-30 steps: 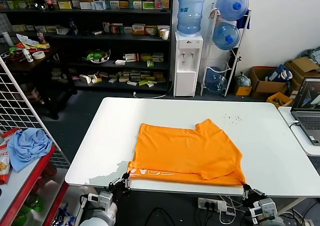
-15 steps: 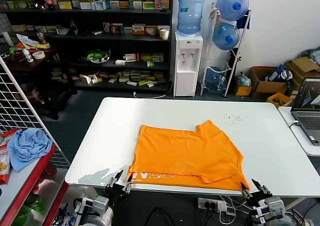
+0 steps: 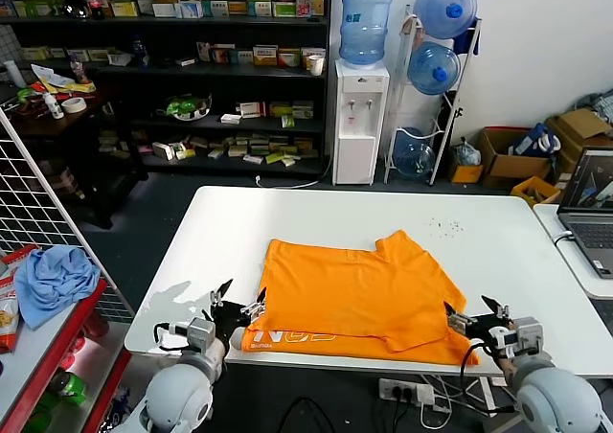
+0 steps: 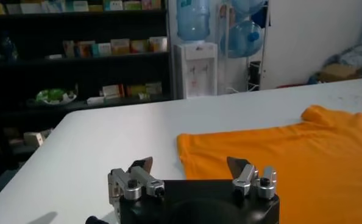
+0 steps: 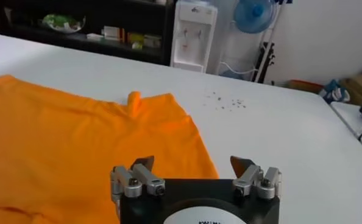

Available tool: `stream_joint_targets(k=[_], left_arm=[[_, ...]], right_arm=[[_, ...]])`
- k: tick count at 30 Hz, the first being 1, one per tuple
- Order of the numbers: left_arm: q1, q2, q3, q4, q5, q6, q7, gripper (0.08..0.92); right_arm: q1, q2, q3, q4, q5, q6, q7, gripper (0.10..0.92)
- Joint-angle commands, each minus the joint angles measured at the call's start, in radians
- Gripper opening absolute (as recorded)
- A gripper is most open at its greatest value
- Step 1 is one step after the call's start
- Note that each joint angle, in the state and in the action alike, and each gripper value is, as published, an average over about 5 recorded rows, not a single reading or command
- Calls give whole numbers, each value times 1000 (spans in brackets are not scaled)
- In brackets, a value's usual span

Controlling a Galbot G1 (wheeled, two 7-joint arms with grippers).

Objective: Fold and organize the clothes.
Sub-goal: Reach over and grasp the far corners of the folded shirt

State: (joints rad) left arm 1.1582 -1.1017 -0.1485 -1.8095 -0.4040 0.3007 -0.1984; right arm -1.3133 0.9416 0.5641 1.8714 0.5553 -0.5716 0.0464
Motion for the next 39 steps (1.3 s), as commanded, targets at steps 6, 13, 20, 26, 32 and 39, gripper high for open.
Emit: stream_joint_targets(k=[6, 13, 20, 26, 32, 39], left_arm=[[-421, -90, 127, 389, -118, 64, 6, 823], [-550, -177, 151, 584, -91, 70, 30, 823], [-628, -237, 151, 719, -58, 67, 55, 823], [-668, -272, 169, 791, -54, 76, 72, 823], [-693, -294, 176, 858, -36, 80, 92, 823], [-683, -291, 170, 887, -30, 81, 103, 823]], right_arm=[[456, 18, -160, -379, 6, -82, -149, 823], [601, 86, -217, -543, -66, -62, -179, 823], [667, 139, -225, -658, -142, -37, -212, 823], [679, 153, -223, -708, -181, -32, -230, 823], [692, 172, -232, -760, -216, -24, -257, 823], [689, 192, -250, -793, -260, -18, -273, 811]])
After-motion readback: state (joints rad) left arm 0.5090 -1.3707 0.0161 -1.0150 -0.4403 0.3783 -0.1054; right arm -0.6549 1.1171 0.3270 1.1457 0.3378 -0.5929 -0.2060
